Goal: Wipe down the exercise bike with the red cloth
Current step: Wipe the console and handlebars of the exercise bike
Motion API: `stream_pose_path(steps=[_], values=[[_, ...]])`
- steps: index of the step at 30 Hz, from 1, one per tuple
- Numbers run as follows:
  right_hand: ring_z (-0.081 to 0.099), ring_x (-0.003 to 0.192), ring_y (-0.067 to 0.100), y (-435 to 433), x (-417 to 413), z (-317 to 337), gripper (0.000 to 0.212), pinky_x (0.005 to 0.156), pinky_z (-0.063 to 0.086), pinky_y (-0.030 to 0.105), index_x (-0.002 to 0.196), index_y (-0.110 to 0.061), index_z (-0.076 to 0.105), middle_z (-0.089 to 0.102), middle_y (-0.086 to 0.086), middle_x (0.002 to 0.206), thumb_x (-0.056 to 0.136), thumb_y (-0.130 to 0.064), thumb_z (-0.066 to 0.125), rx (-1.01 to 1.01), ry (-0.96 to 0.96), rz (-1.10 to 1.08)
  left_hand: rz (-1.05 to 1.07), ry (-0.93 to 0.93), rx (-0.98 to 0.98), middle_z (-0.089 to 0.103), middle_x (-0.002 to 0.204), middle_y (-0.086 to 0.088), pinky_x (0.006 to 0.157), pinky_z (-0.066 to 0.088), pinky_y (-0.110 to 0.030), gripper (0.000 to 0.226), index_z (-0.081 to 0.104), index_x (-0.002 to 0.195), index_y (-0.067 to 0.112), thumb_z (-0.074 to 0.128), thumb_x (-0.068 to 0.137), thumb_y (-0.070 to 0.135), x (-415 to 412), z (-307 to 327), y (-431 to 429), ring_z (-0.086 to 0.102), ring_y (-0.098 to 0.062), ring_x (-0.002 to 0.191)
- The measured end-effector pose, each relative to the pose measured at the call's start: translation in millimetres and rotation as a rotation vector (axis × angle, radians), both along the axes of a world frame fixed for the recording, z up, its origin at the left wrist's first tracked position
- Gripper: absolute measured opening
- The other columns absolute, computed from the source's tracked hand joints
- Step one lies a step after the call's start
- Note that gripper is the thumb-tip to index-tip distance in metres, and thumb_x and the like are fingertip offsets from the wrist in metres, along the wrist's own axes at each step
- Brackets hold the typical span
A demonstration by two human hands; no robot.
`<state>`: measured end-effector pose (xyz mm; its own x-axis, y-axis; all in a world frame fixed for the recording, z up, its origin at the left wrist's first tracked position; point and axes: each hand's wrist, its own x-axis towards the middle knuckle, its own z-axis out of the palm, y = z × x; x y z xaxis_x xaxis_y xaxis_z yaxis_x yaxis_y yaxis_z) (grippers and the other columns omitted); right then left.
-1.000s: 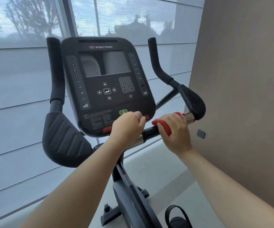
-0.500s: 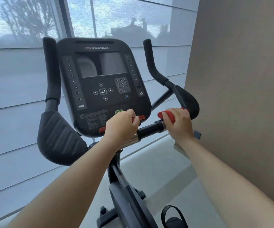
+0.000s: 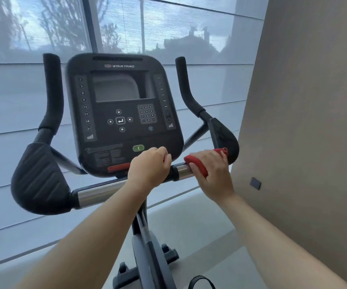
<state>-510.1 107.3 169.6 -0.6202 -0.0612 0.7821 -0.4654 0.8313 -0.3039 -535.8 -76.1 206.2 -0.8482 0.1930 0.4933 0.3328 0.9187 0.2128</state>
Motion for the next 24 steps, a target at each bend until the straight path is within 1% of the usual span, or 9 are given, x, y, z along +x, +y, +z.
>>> stream_pose_path(steps=[4,5,8,10,11,14,18,22,24], values=[[0.059,0.083,0.017,4.1,-9.1,6.0,0.028,0.101,0.034,0.04,0.088,-0.018,0.066,0.067,-0.002,0.084,0.093,-0.037,0.046,-0.099,0.03,-0.053,0.023,-0.008,-0.004,0.06,0.087,-0.001,0.059,0.042,-0.032,0.035,0.058,0.096,0.018,0.031,0.096,0.039,-1.9,-0.9,-1.8,0.058,-0.025,0.079],[0.058,0.083,0.016,-2.7,-8.0,3.6,0.027,0.101,0.034,0.04,0.088,-0.02,0.065,0.067,-0.003,0.085,0.093,-0.036,0.046,-0.086,0.038,-0.034,0.032,-0.016,-0.01,0.061,0.088,-0.001,0.06,0.043,-0.032,0.035,0.059,0.097,0.018,0.031,0.096,0.04,-2.4,0.1,-1.7,0.059,-0.025,0.081],[0.059,0.09,0.016,-2.3,-8.4,-1.1,0.026,0.098,0.037,0.041,0.097,-0.021,0.066,0.067,-0.005,0.092,0.094,-0.038,0.047,0.069,0.057,0.072,0.057,-0.083,-0.017,0.063,0.095,0.0,0.067,0.044,-0.034,0.035,0.059,0.1,0.021,0.031,0.096,0.043,-3.5,3.1,0.9,0.059,-0.025,0.089],[0.061,0.086,0.018,15.4,-14.7,7.2,0.024,0.093,0.041,0.042,0.096,-0.019,0.066,0.068,-0.004,0.089,0.093,-0.036,0.051,0.101,0.049,0.09,0.101,-0.123,0.052,0.062,0.096,0.0,0.069,0.044,-0.035,0.036,0.059,0.097,0.022,0.03,0.096,0.043,-4.3,4.5,0.9,0.058,-0.025,0.09],[0.062,0.083,0.019,22.5,-16.8,10.5,0.021,0.091,0.043,0.043,0.094,-0.017,0.067,0.068,-0.002,0.086,0.092,-0.034,0.053,0.095,0.052,0.089,0.136,-0.118,0.086,0.062,0.094,0.001,0.068,0.042,-0.034,0.037,0.058,0.095,0.021,0.03,0.097,0.043,-3.8,4.5,0.5,0.057,-0.024,0.089],[0.062,0.081,0.022,34.0,-18.5,10.7,0.016,0.089,0.045,0.045,0.092,-0.014,0.066,0.068,0.001,0.085,0.09,-0.028,0.059,0.064,0.13,0.092,0.2,0.002,0.099,0.059,0.088,0.002,0.064,0.037,-0.032,0.036,0.059,0.092,0.018,0.031,0.097,0.04,0.6,1.9,3.3,0.055,-0.022,0.083],[0.06,0.091,0.023,51.4,-25.4,16.0,0.022,0.094,0.041,0.048,0.098,-0.013,0.065,0.067,0.002,0.094,0.093,-0.029,0.051,-0.106,0.218,0.089,0.138,0.152,0.066,0.062,0.09,0.001,0.064,0.045,-0.033,0.03,0.062,0.096,0.017,0.036,0.096,0.032,5.0,0.6,6.8,0.058,-0.022,0.082],[0.06,0.094,0.019,39.5,-21.1,5.6,0.032,0.101,0.035,0.048,0.096,-0.019,0.068,0.069,-0.003,0.093,0.095,-0.036,0.042,0.029,0.105,0.097,0.121,0.189,0.015,0.062,0.089,-0.001,0.062,0.046,-0.033,0.03,0.062,0.098,0.015,0.037,0.096,0.031,5.0,0.4,9.5,0.058,-0.023,0.081],[0.06,0.096,0.017,26.8,-15.9,-3.7,0.032,0.102,0.035,0.046,0.101,-0.02,0.068,0.069,-0.004,0.098,0.096,-0.037,0.041,0.068,0.088,0.132,0.104,0.194,-0.013,0.061,0.089,-0.003,0.062,0.046,-0.033,0.029,0.062,0.098,0.013,0.038,0.097,0.029,6.1,-1.3,11.1,0.058,-0.024,0.082]])
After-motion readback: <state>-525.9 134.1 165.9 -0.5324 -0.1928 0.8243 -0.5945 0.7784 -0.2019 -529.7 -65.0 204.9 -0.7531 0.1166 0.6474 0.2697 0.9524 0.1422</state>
